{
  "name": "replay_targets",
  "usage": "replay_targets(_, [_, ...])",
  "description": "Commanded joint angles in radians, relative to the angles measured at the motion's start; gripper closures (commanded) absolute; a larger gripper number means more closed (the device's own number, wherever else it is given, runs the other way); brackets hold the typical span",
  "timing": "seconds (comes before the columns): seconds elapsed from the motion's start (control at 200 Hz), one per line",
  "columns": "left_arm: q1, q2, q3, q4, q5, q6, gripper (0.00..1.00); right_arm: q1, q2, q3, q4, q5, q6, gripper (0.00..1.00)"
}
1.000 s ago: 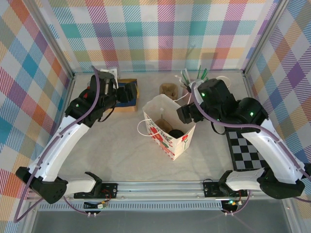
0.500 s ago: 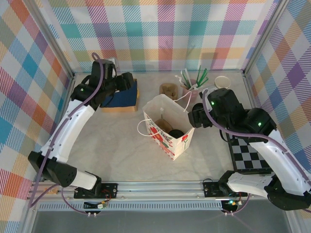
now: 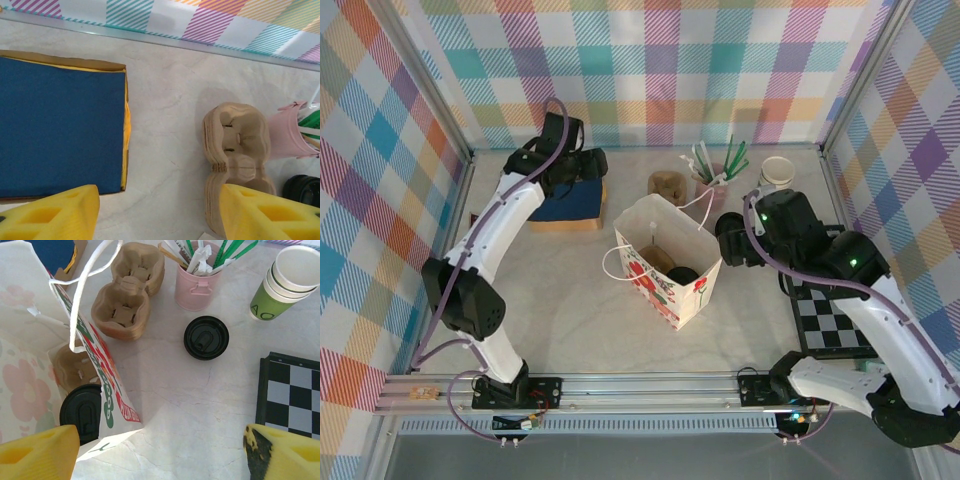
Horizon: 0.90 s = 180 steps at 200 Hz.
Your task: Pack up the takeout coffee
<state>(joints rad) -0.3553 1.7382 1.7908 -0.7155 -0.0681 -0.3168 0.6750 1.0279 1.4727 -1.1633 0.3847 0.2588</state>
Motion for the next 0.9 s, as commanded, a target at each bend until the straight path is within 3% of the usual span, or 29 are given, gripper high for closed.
replay_targets(0.0, [0.018, 0.036, 0.051, -0.024, -0.002, 0.024, 0.36, -0.045, -0.023, -0.029, 0.036, -0.062, 0.022, 0.15])
replay_targets(0.62, [0.045, 0.271, 0.167, -0.079, -0.015, 0.058, 0.45, -0.349, -0.081, -0.199, 0.125, -0.246, 0.057, 0.14])
replay_targets(0.895, [0.053, 0.356, 0.192, -0.089, -0.003, 0.05, 0.5, -0.411, -0.074, -0.268, 0.171, -0.312, 0.074, 0.14])
